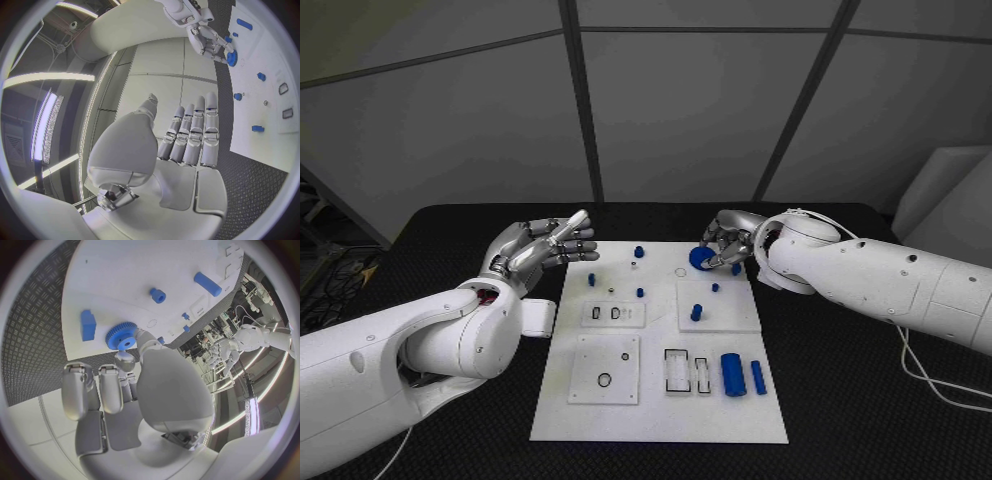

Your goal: Assemble the parts on the task board

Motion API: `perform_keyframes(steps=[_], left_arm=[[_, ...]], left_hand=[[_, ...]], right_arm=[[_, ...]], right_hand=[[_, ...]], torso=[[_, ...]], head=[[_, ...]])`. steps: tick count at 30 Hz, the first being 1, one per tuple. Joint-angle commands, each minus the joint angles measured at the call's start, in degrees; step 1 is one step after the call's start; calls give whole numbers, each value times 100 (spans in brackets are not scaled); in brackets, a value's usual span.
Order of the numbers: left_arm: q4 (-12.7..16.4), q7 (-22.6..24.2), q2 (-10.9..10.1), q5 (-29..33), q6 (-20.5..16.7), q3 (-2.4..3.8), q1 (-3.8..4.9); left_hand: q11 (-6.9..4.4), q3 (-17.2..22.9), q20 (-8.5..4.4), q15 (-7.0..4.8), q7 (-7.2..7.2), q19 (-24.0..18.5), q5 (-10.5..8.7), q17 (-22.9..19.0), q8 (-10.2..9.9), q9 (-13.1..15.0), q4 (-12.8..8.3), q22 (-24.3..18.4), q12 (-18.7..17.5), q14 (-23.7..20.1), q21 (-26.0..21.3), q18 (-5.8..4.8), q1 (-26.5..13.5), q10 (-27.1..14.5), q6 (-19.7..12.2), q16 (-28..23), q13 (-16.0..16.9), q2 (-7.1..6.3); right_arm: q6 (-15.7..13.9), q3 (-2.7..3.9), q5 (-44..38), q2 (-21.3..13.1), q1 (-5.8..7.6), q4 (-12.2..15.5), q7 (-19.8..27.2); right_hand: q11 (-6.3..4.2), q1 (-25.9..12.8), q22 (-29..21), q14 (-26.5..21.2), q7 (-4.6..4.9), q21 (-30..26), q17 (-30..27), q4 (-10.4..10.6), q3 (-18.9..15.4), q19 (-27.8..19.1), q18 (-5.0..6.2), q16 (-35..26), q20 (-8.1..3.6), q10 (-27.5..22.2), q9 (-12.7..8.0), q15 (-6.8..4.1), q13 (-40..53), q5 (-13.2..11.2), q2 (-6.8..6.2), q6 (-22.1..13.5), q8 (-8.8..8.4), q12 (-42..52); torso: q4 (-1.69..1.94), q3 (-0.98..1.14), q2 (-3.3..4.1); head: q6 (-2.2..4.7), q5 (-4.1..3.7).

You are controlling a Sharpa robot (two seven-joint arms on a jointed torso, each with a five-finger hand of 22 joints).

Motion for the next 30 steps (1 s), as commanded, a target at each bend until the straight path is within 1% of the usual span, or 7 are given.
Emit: perform_keyframes(steps=[1, 5, 11, 15, 20, 25, 30], left_arm=[[5, 23, 4, -49, 66, 4, 5], [4, 23, 4, -49, 66, 4, 5], [3, 23, 3, -49, 67, 4, 5], [3, 23, 3, -49, 65, 4, 5], [3, 21, 2, -49, 63, 4, 4], [3, 20, -2, -49, 62, 4, 4], [3, 19, -5, -49, 62, 4, 4]], left_hand=[[18, -13, 14, 26, 44, 35, 25, 8, -29, -8, -19, 7, -19, -4, 35, -170, -12, -7, 6, -34, -5, 53], [18, -13, 14, 26, 44, 35, 25, 8, -29, -8, -19, 7, -19, -4, 35, -170, -12, -7, 6, -34, -5, 53], [17, -33, 14, 26, 41, 35, 25, 14, -42, -13, -41, 8, -37, 3, 35, -170, -4, -2, 13, -49, -3, 61], [17, -33, 14, 26, 41, 35, 25, 14, -42, -13, -41, 8, -37, 3, 35, -170, -4, -2, 13, -49, -3, 61], [17, -33, 14, 26, 41, 35, 25, 14, -42, -13, -41, 8, -37, 3, 35, -170, -4, -2, 13, -49, -3, 61], [17, -33, 14, 26, 41, 35, 25, 14, -42, -13, -41, 8, -37, 3, 35, -170, -4, -2, 13, -49, -3, 61], [17, -33, 14, 26, 41, 35, 25, 14, -42, -13, -41, 8, -37, 3, 35, -170, -4, -2, 13, -49, -3, 61]], right_arm=[[74, -2, -48, 22, 4, -9, -15], [74, -3, -50, 48, 0, -32, -21], [8, -4, -216, 65, -4, -55, -89], [-86, -5, -556, 63, -17, -26, -105], [-157, -6, -876, 66, -31, 17, -132], [-183, -7, -1012, 58, -39, 47, -155], [-257, -7, -1059, 52, -43, 78, -170]], right_hand=[[-1, 62, 663, 340, -9, 36, 67, 17, 17, 44, -68, 32, -12, 53, 10, 35, 38, 39, 8, 35, 32, 48], [-6, 74, 681, 341, -14, 43, 82, 19, 37, 56, -71, 41, -15, 88, 15, 31, 112, 46, 45, 68, 60, 116], [-23, 147, 762, 349, -28, 79, 134, -17, 125, 116, -89, 68, -25, 174, 29, 18, 279, 47, 157, 187, 134, 267], [-41, 285, 948, 380, -49, 160, 288, -138, 283, 258, -132, 145, -44, 538, 41, 1, 867, -144, 228, 373, 214, 805], [-55, 343, 1026, 388, -60, 193, 344, -233, 437, 315, -149, 175, -52, 707, 28, -7, 1175, -235, 225, 489, 233, 1081], [-56, 319, 1070, 391, -65, 212, 370, -251, 495, 349, -159, 188, -54, 768, 18, -8, 1287, -232, 214, 531, 230, 1180], [-63, 275, 1124, 394, -76, 235, 391, -264, 568, 390, -172, 200, -57, 830, 6, -13, 1403, -194, 205, 598, 229, 1281]], torso=[[6, -2, 1], [4, 1, 1], [-1, 1, 3], [-2, 1, 2], [0, 1, 1], [5, 2, -3], [-4, 2, -3]], head=[[-9, 1], [-13, 1], [-19, 5], [-29, 2], [-36, -1], [-49, 1], [-44, 1]])
